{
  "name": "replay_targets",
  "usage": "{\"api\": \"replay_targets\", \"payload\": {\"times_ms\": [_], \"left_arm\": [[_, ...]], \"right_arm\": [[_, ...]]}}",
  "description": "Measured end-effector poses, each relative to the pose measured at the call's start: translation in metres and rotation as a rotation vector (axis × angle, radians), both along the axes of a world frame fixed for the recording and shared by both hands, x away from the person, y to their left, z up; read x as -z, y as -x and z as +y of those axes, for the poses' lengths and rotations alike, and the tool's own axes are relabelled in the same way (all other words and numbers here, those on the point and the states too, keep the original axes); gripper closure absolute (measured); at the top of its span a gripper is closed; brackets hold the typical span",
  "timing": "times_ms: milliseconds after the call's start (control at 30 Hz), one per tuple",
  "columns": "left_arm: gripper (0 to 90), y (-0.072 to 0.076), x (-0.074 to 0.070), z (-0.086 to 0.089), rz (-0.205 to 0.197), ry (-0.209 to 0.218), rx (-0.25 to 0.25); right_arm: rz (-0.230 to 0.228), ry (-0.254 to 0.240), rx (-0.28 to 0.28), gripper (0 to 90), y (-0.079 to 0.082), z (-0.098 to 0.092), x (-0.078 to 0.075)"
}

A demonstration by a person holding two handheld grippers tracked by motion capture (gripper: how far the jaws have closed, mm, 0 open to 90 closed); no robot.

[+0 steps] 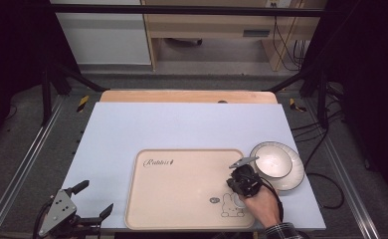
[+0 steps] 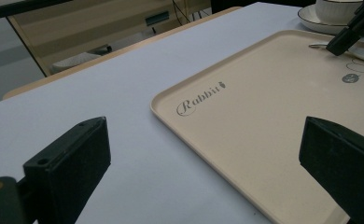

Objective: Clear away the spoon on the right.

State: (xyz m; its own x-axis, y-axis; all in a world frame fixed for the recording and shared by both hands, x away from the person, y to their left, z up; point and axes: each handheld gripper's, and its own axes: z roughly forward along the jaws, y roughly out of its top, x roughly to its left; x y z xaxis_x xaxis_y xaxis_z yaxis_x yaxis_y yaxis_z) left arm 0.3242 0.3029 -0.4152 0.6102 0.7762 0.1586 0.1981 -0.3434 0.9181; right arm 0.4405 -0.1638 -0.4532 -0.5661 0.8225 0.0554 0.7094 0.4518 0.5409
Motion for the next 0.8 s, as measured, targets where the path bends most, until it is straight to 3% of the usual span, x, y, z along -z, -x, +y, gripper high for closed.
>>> {"api": "replay_targets", "payload": {"times_ms": [267, 800], "left_arm": [[1.6, 0.0, 0.0, 0.0, 0.0, 0.003, -0.002], [1.6, 0.0, 0.0, 0.0, 0.001, 0.005, -0.006]], "right_arm": [[-0.009, -0.017, -0.003, 79.6, 0.002, -0.002, -0.003], [-0.099, -0.026, -0.03, 63.4, 0.011, -0.008, -0.015]]}}
